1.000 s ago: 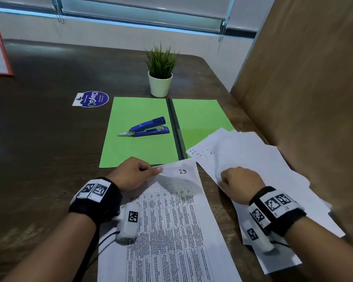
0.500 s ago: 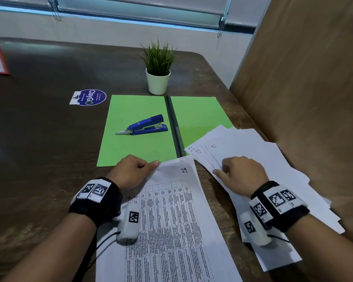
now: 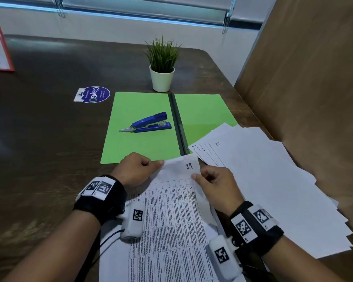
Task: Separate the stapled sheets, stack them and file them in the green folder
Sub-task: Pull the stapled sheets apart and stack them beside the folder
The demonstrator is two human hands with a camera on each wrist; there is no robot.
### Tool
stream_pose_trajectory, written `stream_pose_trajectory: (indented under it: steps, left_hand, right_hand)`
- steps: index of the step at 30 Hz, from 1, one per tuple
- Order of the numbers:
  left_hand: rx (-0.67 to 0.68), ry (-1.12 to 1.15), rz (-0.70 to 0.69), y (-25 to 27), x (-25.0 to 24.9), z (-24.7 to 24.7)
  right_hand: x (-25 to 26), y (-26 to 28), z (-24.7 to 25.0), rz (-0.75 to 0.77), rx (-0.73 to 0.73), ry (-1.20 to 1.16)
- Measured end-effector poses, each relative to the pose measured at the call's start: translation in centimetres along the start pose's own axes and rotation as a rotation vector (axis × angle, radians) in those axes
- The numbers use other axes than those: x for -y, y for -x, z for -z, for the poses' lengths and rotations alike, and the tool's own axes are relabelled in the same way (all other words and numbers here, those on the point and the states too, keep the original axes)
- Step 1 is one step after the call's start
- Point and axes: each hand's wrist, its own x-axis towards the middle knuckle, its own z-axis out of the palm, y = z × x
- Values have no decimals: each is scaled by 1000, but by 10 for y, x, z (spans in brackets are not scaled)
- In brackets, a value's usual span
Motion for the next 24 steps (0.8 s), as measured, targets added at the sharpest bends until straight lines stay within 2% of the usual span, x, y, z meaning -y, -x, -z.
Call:
stream_pose_trajectory:
  steps: [6,9,14,16,18,19,20,23,24]
  left_hand:
    - [113,52,52,-3,-3,10]
    - [144,-8,44,-5,-2,13]
    - [90,-73,49,-3,-6,14]
    - [91,-64,62,-2,-4,14]
    - [105,-8,91,-2,-2,16]
    - [114,18,104,-1,-2,17]
    - [125,21,103,-1,-1,20]
    - [170,-48,58,-3,-1,28]
    - [174,-61,54,-3,0,30]
  right_hand:
    - [0,1,2,40,9,33]
    - [3,3,2,130,-70,-7]
    - [8,9,2,270,-244,61]
    - [10,12,6,189,-159,70]
    - [10,15,10,8,130,147]
    - [6,18,11,-31,230,182]
    - [4,20,13,-21,224,194]
    - [-3,23,22,44,-103,75]
    - [-3,24,26,21,-106,-9]
